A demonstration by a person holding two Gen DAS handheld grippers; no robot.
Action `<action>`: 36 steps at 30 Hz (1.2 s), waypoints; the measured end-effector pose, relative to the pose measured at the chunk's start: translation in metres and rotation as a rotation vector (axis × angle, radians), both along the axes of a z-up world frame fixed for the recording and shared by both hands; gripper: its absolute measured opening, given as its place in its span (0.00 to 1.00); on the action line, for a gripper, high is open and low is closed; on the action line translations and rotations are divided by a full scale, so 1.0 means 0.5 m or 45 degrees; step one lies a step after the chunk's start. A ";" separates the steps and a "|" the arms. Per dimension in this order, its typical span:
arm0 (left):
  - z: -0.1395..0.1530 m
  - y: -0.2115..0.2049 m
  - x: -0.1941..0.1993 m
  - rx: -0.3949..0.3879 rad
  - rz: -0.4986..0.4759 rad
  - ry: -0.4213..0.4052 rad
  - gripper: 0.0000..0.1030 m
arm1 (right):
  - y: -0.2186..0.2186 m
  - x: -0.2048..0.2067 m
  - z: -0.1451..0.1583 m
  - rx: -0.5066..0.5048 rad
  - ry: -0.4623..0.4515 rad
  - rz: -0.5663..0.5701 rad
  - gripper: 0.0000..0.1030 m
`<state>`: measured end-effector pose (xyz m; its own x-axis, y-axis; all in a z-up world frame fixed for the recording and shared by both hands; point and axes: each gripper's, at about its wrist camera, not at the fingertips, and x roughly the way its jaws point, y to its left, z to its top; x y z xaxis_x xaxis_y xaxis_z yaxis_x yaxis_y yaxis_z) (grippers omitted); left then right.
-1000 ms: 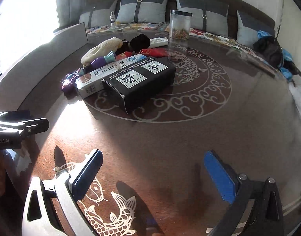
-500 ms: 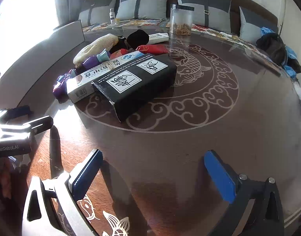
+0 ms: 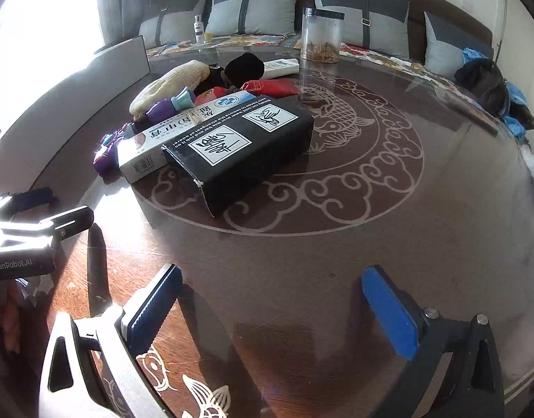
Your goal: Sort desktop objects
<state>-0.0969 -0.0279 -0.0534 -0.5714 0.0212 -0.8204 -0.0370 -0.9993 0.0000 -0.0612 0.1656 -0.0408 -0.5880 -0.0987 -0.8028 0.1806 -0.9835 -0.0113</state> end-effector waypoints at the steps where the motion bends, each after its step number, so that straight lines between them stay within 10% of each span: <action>1: 0.000 0.000 0.000 0.000 0.000 0.000 1.00 | 0.000 0.000 0.000 0.000 0.000 0.000 1.00; 36: 0.004 0.035 -0.115 0.002 -0.102 0.011 1.00 | -0.008 -0.071 0.001 0.007 -0.021 -0.016 1.00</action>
